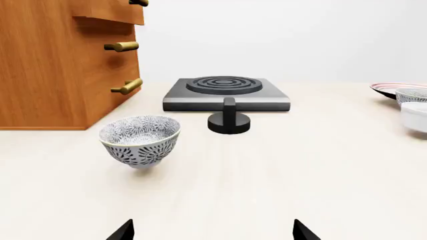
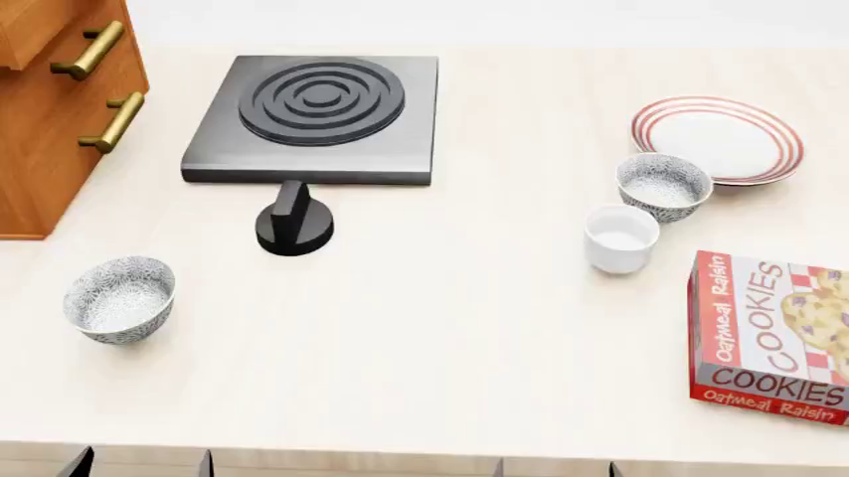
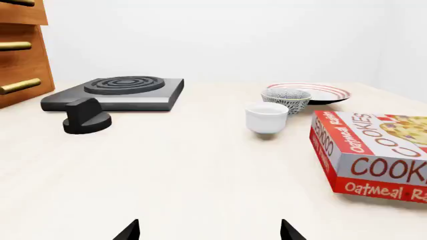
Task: Pick the akita bowl between the plate and the ramekin and place it on the plate.
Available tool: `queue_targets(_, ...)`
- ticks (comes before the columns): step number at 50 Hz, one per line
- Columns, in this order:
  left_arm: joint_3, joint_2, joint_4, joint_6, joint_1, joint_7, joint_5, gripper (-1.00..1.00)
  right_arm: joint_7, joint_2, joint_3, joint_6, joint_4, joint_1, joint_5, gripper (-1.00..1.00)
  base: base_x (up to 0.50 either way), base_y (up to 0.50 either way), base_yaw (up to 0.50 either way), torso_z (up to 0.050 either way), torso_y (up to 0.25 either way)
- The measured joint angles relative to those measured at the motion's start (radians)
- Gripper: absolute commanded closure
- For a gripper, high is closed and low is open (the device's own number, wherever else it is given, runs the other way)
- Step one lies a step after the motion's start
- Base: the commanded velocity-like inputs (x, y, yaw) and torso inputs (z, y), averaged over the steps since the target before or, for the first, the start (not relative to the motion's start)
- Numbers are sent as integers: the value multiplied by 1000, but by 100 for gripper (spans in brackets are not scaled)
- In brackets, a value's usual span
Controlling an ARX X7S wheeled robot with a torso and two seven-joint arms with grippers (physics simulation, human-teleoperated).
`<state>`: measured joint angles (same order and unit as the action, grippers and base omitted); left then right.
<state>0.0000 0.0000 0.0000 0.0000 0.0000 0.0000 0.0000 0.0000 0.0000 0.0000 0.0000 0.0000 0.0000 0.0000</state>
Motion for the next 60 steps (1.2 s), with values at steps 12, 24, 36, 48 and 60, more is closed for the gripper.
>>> queue_targets(12, 27, -24, -1, 2, -1, -27, -25, -100, 36, 22, -27, 5, -4, 0, 26, -100, 0, 0, 0, 0, 0)
queue_targets(24, 53, -48, 2, -4, -3, -53, -56, -100, 72, 45, -53, 4, 1, 3, 54, -100, 0, 0, 0, 0, 0)
queue_targets(36, 37, -66, 74, -112, -21, -73, -148, -100, 99, 64, -75, 4, 1, 4, 72, -100, 0, 0, 0, 0, 0)
queue_targets(48, -53, -89, 131, -271, -101, -126, -291, -100, 132, 80, -97, 9, -21, -1, 66, -100, 0, 0, 0, 0, 0)
queue_targets(60, -170, -122, 119, -382, -206, -186, -412, -100, 168, 106, -133, 70, -142, -17, 18, -100, 0, 0, 0, 0, 0)
